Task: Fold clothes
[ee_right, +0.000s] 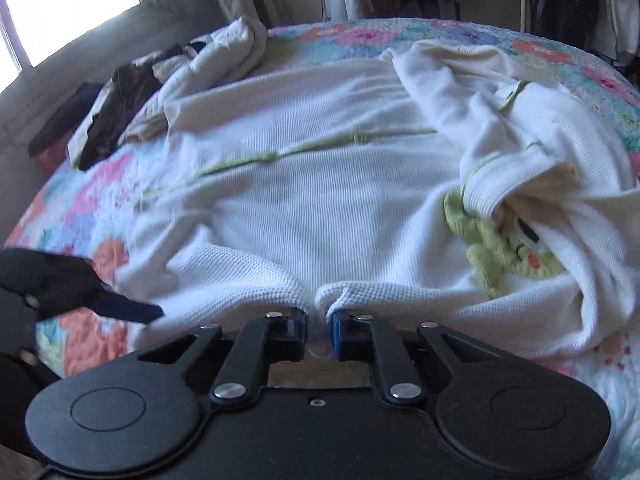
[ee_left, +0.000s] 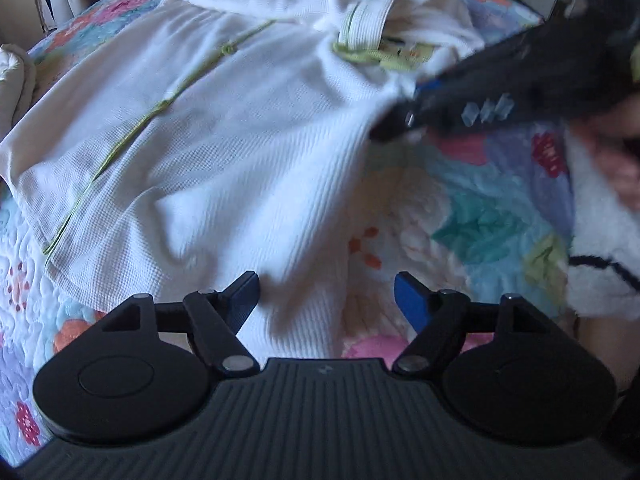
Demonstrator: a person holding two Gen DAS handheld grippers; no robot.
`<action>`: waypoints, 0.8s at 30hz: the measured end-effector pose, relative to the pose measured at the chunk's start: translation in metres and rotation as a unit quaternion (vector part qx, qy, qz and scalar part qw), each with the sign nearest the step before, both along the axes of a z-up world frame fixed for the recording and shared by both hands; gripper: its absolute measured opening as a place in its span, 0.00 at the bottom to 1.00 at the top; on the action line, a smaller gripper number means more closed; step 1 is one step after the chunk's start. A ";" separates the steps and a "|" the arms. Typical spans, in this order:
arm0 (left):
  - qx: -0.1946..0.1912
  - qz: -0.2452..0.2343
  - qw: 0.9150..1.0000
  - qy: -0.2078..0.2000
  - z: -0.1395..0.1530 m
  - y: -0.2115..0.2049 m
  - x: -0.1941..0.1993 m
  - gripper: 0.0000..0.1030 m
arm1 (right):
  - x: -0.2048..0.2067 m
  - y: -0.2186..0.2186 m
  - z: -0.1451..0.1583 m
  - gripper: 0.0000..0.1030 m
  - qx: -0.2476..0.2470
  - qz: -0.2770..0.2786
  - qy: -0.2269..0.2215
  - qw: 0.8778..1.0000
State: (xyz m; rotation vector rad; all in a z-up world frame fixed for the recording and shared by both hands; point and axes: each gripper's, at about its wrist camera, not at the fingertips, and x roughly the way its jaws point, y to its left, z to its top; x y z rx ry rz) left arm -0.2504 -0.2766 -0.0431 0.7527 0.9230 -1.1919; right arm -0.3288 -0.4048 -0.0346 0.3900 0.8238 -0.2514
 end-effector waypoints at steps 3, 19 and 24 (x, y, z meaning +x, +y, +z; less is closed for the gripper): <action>0.029 0.031 0.999 -0.018 -0.015 -0.008 0.012 0.27 | -0.003 -0.014 0.002 0.14 0.041 -0.004 -0.009 0.999; 0.004 0.112 0.994 -0.019 0.059 0.053 0.020 0.08 | -0.055 0.004 0.015 0.15 0.033 0.034 0.029 0.998; -0.021 0.118 0.992 -0.030 0.105 0.036 0.006 0.34 | -0.085 -0.019 0.070 0.24 0.009 0.003 -0.028 1.000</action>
